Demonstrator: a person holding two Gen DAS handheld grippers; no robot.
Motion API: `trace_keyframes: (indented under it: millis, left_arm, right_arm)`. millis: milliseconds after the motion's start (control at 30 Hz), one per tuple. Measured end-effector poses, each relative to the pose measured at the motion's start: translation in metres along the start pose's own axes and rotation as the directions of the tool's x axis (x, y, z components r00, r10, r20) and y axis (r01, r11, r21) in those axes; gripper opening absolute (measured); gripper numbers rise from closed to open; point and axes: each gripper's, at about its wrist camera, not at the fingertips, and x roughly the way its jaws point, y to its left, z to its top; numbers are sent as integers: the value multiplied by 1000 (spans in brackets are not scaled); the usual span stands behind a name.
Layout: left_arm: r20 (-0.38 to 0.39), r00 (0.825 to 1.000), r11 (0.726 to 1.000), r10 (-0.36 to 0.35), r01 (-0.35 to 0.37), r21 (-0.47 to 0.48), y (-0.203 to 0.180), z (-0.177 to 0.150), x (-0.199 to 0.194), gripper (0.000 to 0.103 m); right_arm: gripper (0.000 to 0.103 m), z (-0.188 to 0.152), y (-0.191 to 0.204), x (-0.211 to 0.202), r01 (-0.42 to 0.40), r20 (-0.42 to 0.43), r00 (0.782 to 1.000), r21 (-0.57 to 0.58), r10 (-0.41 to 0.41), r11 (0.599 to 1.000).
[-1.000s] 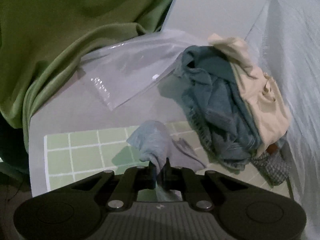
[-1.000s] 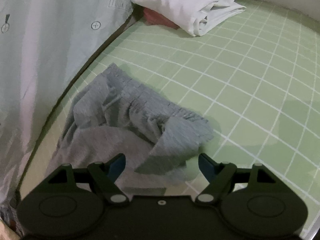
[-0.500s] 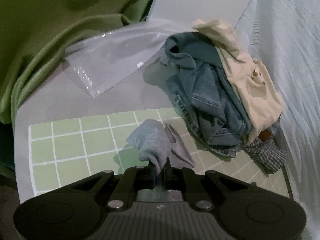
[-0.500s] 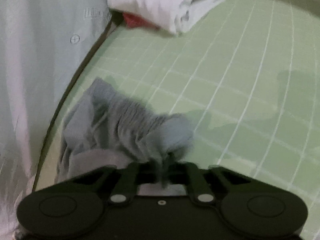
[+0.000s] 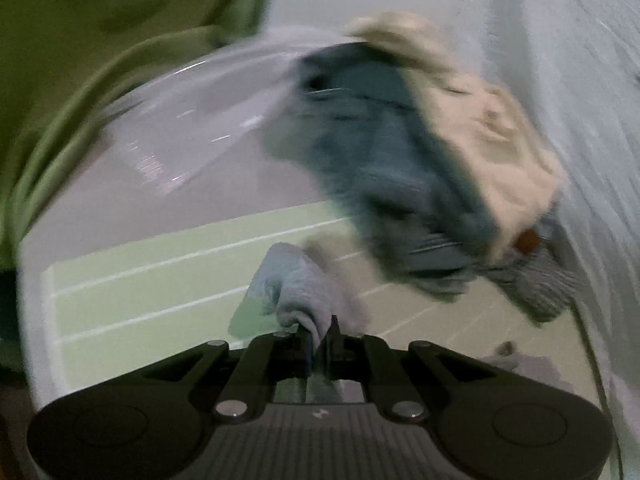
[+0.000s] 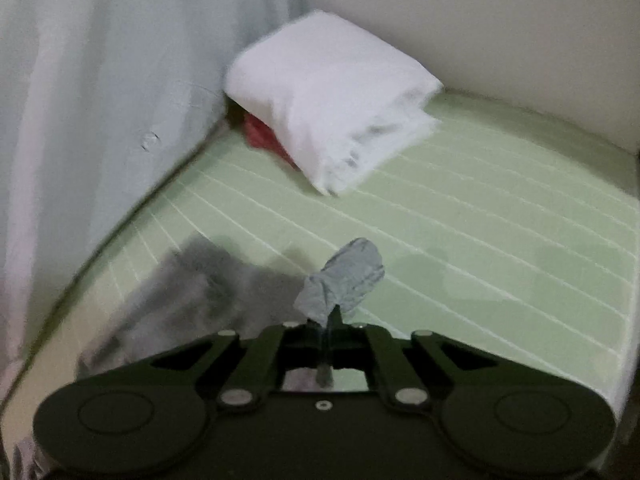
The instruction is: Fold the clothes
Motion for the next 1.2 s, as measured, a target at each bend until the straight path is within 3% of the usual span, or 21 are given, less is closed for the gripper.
trace_keyframes:
  millis: [100,200,333,400,567,767,1033,1200]
  left_arm:
    - [36,997,996,-67,65,55,-42,19,1,5]
    - [108,984,985,-143,131,110,-77,41,-19,5]
    - [156,964,973,-215,199,115,-80,55,-49,6]
    - [152,964,973,-217,201,113,-71,50,-56,6]
    - [69,991,989,-111,103,104,-28,16,-45,6]
    - [-72,997,1000,1,-1,-3,34,-31,-19,6]
    - [-36,999,1000,1,-1,0,56,-37,-36,6]
    - [-82,994,997,75,-73,26,65,-46,-30,14]
  right_arm:
    - [3,33,30,-5,-58,97,994,-13,59,998]
    - [3,69,49,-31,-104,226,968,-34,109,994]
    - [3,63,17,-38,-58,218,974,-19,60,998]
    - [3,59,1,-41,-33,210,977,-11,34,999]
    - [3,49,-41,-48,30,190,981,7,-31,1000]
    - [3,-16,-92,-12,156,-6,988,31,-156,987]
    - [3,-23,-98,-29,135,35,990,4,-135,991]
    - [5,-30,-99,-16,166,-47,985,-55,-169,985]
